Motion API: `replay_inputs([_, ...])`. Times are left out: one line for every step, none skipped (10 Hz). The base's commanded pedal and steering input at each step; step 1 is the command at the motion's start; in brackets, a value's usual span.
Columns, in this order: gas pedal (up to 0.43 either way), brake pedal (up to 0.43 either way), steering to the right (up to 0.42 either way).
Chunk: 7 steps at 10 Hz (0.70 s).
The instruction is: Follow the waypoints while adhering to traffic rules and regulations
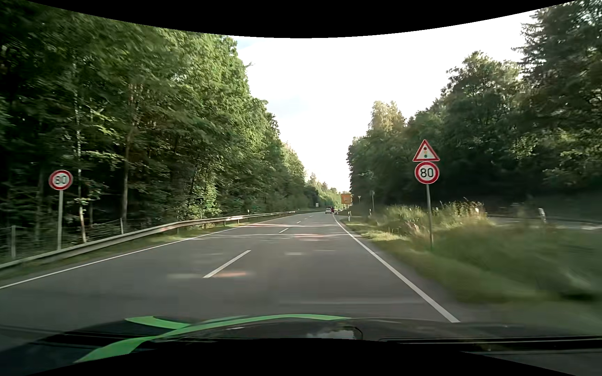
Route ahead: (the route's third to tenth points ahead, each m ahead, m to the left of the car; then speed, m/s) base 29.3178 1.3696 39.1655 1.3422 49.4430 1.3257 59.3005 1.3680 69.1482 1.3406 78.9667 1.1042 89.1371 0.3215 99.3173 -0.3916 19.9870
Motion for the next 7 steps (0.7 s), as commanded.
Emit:
replay_inputs([0.209, 0.0, 0.003])
replay_inputs([0.197, 0.0, 0.003])
replay_inputs([0.197, 0.0, 0.003])
replay_inputs([0.197, 0.0, 0.003])
replay_inputs([0.197, 0.0, 0.003])
replay_inputs([0.197, 0.0, 0.003])
replay_inputs([0.197, 0.0, 0.003])
